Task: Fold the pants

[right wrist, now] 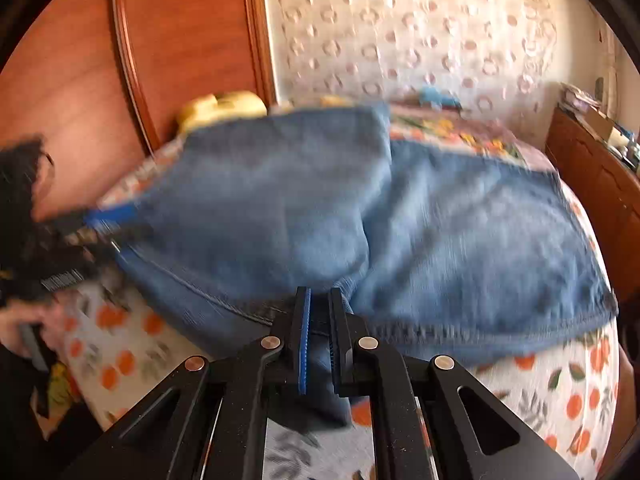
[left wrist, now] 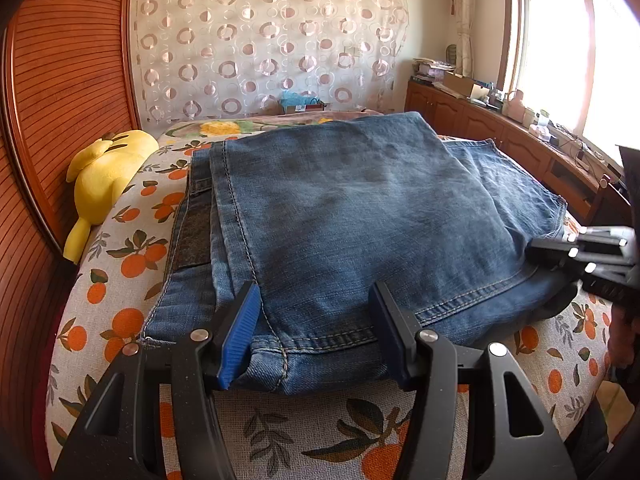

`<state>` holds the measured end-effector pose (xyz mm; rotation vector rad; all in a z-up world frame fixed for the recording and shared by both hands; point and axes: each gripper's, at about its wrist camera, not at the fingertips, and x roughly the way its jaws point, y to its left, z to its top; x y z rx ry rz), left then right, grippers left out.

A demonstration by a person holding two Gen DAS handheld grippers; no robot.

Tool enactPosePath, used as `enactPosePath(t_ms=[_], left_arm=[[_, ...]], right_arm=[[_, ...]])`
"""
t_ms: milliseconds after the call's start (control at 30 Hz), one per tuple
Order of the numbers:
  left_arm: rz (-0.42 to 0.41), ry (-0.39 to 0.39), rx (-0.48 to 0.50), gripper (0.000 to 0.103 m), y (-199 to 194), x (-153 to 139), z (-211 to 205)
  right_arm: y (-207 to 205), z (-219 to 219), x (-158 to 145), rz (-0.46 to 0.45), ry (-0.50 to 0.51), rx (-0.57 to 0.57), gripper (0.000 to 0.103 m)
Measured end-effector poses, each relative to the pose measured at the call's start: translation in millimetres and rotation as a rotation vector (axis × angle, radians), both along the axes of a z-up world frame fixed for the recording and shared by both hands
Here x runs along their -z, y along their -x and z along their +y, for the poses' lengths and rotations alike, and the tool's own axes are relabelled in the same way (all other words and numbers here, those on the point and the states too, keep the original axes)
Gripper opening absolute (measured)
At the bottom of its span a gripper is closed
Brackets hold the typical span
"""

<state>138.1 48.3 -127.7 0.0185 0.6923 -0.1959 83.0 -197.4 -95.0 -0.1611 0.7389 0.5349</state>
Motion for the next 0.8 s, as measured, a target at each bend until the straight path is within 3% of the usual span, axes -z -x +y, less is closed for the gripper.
enactPosePath(t_ms=[167,333,400,467,500,667,800], left_arm=[[-0.001,-0.001,-0.003,0.057,0,-1,2],[-0.002,-0.001,-0.003,0.057,0,-1,1],[-0.002,-0.001,-0.004,0.057,1,-1,2],[-0.002,0.001,-0.004,0.057,1,-1,1],[-0.002,0.003,-0.004,0.057,1,-1,2],[-0.011,0.01,-0.008,0.057,2,-3,1],[-0.045,-0.004,-0.027,0.058,8,-5,-3]], right_arm=[[-1,-10,1,0.026,-0.035,0.015,0.008],[8,-52,-13,-0.008,-0.089,0.062,0.011],[8,-80,-17,-0.026,-0.102,0.115,0.02],[3,-113,-17,-0.035,-0.102,0.185,0.037],[2,-127,-17,-0.033,-0.093,0.217,0.039],[-20,-197,-10,-0.011,-0.06,0.364,0.04],[-38,-233,-3,0.052,-0.089,0.424,0.04]])
